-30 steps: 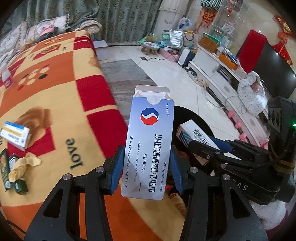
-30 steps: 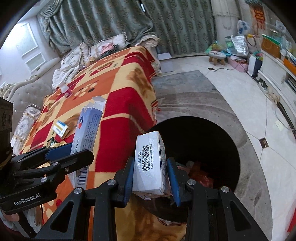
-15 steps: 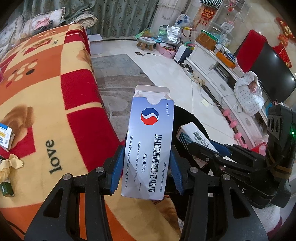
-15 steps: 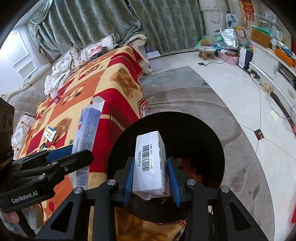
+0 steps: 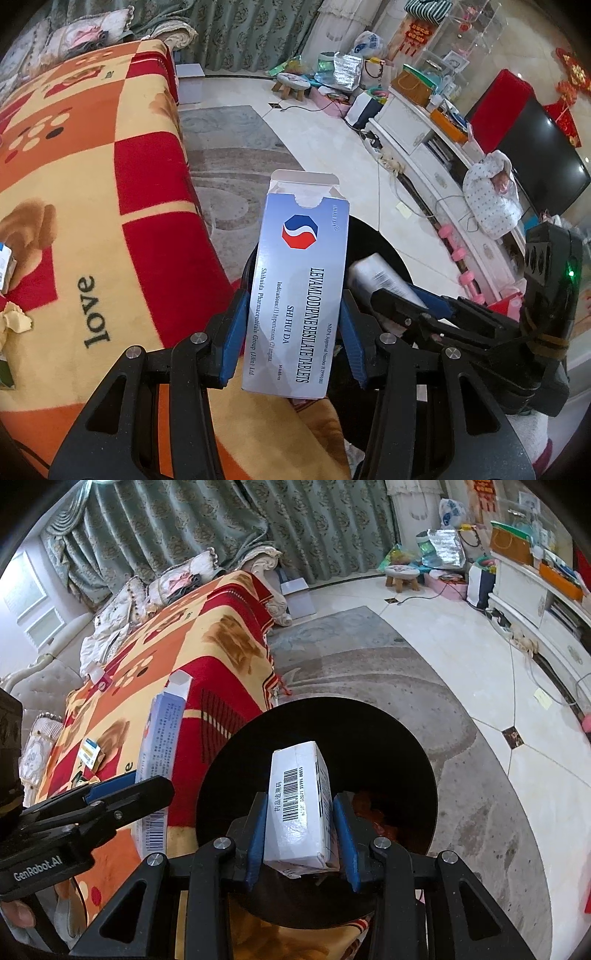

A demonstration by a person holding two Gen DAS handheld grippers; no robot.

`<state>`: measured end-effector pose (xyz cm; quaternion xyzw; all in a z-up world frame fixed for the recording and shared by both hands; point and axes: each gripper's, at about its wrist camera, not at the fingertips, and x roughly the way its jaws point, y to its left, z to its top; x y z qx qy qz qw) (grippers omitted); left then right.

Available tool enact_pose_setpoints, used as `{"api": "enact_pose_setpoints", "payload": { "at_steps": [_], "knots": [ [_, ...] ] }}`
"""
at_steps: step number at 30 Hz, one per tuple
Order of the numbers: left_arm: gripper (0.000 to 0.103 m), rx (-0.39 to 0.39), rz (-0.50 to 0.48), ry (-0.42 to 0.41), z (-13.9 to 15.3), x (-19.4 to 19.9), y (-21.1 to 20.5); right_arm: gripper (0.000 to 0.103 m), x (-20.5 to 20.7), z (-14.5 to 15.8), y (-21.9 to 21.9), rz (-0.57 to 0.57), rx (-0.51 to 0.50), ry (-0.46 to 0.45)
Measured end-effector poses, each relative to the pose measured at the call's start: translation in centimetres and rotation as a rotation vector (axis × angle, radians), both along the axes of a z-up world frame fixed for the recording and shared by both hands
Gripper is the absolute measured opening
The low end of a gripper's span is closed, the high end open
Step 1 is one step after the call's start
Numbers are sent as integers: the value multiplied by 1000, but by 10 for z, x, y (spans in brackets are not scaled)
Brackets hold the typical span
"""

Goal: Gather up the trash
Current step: 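Carry both boxes over the black bin and open both tools, then move both open tools back to the blanket toward the green cracker packet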

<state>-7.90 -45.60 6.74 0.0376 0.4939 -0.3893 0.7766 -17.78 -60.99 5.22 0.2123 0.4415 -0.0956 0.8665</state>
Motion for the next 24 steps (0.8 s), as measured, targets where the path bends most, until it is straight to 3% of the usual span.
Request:
{"api": "enact_pose_setpoints", "payload": {
  "at_steps": [3, 10, 24],
  "knots": [
    [47, 3, 6, 9, -2, 1, 2, 45, 0, -1, 0, -5, 0, 4],
    [53, -5, 24, 29, -2, 5, 12, 46, 3, -2, 4, -1, 2, 13],
    [54, 12, 89, -9, 7, 4, 50, 50, 13, 4, 29, 49, -7, 14]
  ]
}}
